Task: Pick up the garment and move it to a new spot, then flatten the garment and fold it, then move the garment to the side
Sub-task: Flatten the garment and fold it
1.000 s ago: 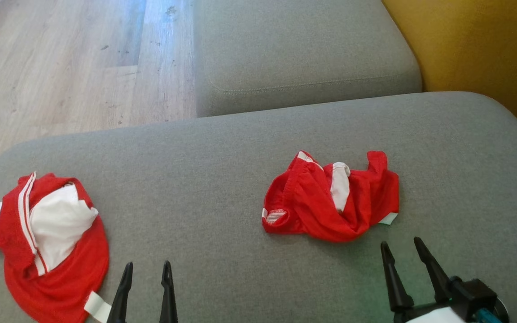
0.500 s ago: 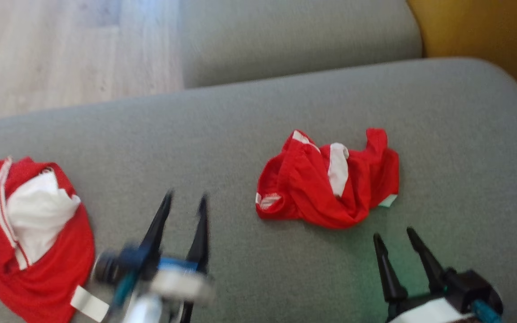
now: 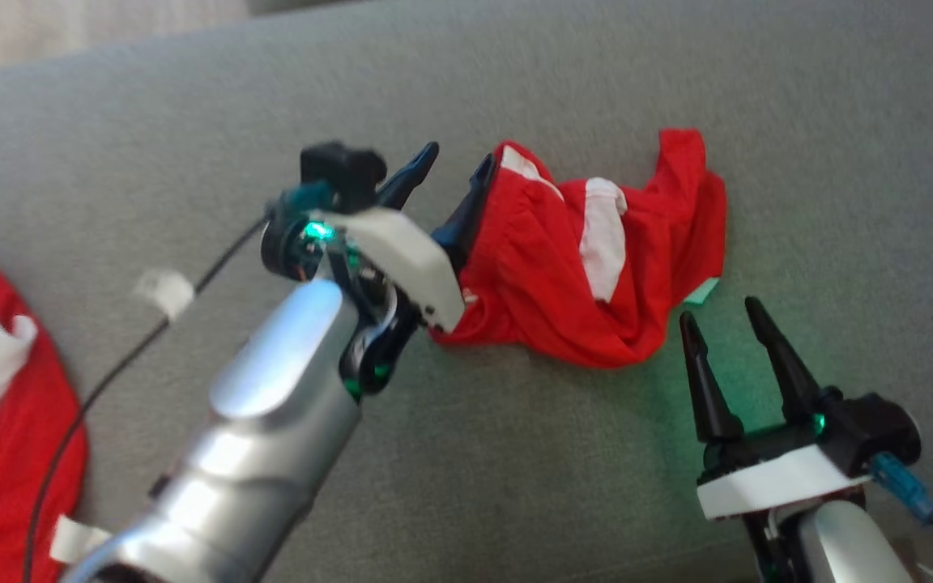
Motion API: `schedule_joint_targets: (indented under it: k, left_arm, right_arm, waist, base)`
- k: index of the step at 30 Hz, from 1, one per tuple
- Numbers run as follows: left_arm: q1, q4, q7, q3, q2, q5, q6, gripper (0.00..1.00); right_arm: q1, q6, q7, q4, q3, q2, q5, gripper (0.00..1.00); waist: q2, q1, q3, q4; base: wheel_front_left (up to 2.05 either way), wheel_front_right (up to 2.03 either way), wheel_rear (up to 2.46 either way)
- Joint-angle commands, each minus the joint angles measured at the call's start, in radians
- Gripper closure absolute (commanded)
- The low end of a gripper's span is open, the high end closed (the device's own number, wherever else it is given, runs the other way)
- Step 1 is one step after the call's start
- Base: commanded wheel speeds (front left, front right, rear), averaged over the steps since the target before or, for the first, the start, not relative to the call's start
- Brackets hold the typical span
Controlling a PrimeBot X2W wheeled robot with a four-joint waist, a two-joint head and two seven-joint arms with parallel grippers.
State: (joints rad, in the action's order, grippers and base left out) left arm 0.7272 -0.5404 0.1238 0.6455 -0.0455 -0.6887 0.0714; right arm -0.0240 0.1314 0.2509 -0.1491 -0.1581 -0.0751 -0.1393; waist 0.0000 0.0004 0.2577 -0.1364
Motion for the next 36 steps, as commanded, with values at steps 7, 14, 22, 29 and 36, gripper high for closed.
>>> schedule_joint_targets:
  k: [7,14,22,29,36]
  left_arm:
    - [0.207,-0.113,0.090,0.076,-0.005,-0.220,-0.002,0.00]
    - [0.268,-0.169,0.126,0.166,-0.005,-0.329,0.005,0.00]
    - [0.316,-0.212,0.103,0.249,-0.005,-0.411,0.016,0.00]
    - [0.353,-0.215,0.091,0.328,-0.005,-0.462,0.022,0.80]
    - [0.380,-0.226,0.011,0.364,-0.005,-0.486,0.036,1.00]
  right_arm:
    - [-0.027,-0.001,0.011,0.053,0.019,0.003,0.000,0.00]
    - [-0.026,-0.001,0.011,0.058,0.019,0.006,0.003,0.00]
    - [-0.036,-0.001,0.011,0.057,0.028,0.011,0.001,0.00]
    - [-0.041,-0.001,0.011,0.049,0.020,0.016,-0.001,0.00]
    - [-0.046,-0.001,0.011,0.035,0.001,0.021,-0.006,0.00]
  waist:
    - [0.0000,-0.0004,0.111,-0.035]
    - [0.0000,-0.0004,0.132,-0.043]
    - [0.0000,-0.0004,0.141,-0.057]
    - [0.0000,-0.0004,0.141,-0.073]
    - [0.0000,-0.0004,0.098,-0.119]
  base:
    - [0.00,0.00,0.00]
    - [0.00,0.00,0.00]
    - [0.00,0.00,0.00]
    - [0.00,0.00,0.00]
    - [0.00,0.00,0.00]
